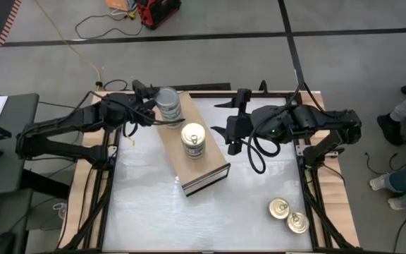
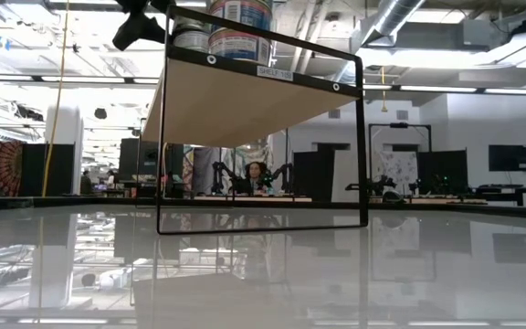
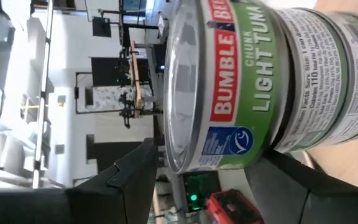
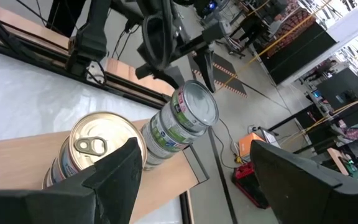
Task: Stack canned seafood by type on shelf
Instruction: Stack the green tuna can on top of the other green tuna can on the shelf
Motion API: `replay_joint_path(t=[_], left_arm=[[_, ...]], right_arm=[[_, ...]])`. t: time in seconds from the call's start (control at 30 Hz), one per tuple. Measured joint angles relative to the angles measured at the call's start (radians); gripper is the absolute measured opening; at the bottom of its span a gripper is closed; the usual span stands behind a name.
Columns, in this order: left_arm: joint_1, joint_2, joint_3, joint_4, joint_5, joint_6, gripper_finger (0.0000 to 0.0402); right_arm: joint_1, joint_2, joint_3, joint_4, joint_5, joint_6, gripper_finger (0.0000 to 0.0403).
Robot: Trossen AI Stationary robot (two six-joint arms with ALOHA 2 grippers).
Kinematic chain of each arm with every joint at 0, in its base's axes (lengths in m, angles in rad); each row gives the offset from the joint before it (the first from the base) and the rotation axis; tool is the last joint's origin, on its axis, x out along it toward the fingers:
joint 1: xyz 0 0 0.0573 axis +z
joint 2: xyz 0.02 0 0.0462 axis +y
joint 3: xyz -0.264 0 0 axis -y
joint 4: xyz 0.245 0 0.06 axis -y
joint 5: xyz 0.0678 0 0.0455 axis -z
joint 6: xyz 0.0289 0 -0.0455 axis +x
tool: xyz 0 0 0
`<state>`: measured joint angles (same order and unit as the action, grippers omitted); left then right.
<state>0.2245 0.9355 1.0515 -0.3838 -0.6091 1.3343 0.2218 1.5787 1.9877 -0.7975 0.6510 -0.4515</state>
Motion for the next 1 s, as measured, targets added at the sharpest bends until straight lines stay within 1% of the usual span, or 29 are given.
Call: replay_joint_path(t=[0.2, 0.5, 0.6, 0.87, 1.0], left_arm=[[0.0, 0.025, 0.0, 0.026, -0.058, 0.073, 0.0224], [-0.001, 0.026, 0.0, 0.032, -0.063, 0.123, 0.0224], [-0.002, 0.026, 0.0, 0.03, -0.079, 0.144, 0.0224], [-0.002, 0.025, 0.002, -0.001, -0.08, 0.179, 0.0224], [-0.014, 0.028, 0.034, -0.028, -0.077, 0.185, 0.0224]], right_arm=[[0.0, 0.0, -0.007, 0.0, -0.001, 0.007, 0.033], [-0.001, 0.014, -0.015, -0.006, -0.001, 0.01, 0.033], [-0.001, 0.015, -0.016, -0.006, -0.002, 0.022, 0.0331], [-0.001, 0.013, -0.015, -0.004, -0.002, 0.043, 0.0331], [-0.002, 0.013, -0.015, 0.005, -0.002, 0.043, 0.0331]])
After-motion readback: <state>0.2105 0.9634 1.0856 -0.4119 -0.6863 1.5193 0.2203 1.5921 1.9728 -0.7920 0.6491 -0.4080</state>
